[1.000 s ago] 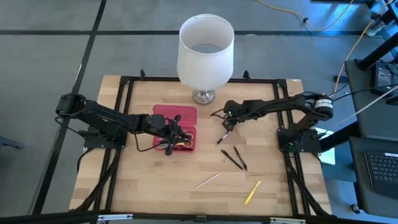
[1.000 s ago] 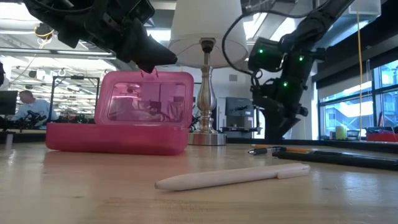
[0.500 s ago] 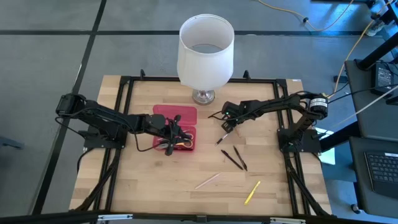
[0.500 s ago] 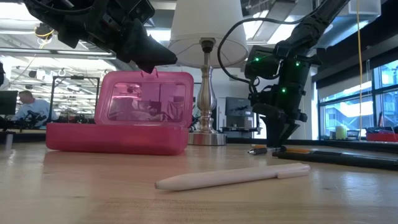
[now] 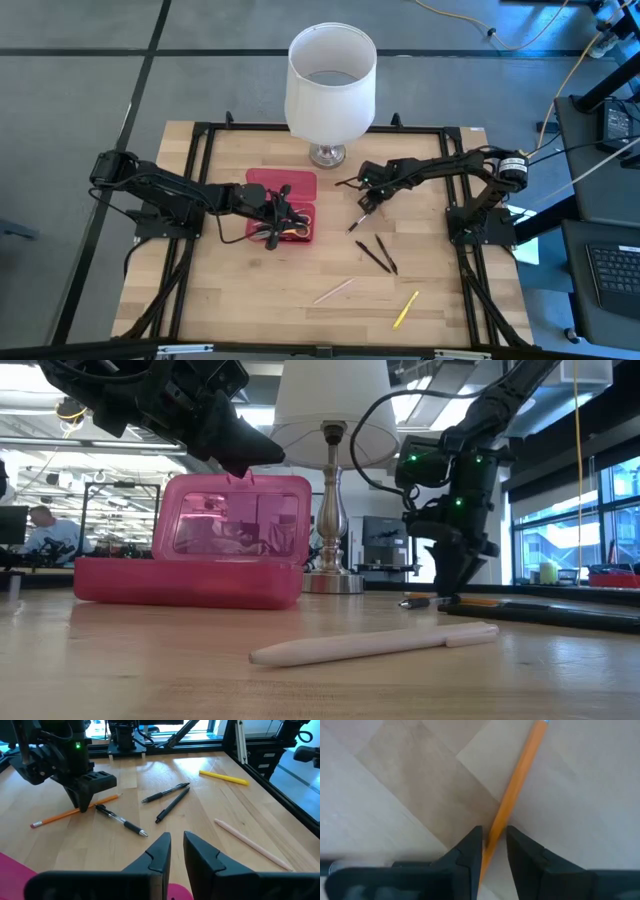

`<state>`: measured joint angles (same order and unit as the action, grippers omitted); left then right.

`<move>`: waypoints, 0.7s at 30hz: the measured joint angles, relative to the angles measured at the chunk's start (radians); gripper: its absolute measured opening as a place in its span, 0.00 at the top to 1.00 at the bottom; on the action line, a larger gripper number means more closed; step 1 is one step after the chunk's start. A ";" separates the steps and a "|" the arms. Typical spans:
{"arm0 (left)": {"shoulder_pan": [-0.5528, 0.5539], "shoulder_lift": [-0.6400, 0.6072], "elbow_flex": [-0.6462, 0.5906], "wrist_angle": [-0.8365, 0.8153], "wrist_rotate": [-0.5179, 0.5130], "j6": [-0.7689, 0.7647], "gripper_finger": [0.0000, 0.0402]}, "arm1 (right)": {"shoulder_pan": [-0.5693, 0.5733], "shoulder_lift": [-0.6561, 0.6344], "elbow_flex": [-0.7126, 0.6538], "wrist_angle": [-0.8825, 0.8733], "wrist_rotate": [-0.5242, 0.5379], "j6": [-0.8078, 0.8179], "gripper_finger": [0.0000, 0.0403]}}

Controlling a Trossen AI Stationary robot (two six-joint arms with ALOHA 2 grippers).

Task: Pick & place school supplies into a supply box
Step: Put the yellow pencil into the red supply box

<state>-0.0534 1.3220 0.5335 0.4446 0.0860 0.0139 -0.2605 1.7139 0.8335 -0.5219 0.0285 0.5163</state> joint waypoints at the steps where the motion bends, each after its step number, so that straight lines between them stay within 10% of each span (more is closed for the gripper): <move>1: 0.000 0.000 0.000 0.000 0.000 0.000 0.88 | 0.001 0.000 0.001 -0.008 -0.003 0.000 0.77; 21: 0.000 0.000 0.000 0.000 0.000 0.000 0.89 | 0.045 -0.001 -0.001 -0.021 0.087 -0.017 0.77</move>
<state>-0.0532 1.3220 0.5335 0.4446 0.0860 0.0139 -0.2157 1.7134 0.8326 -0.5424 0.1156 0.4997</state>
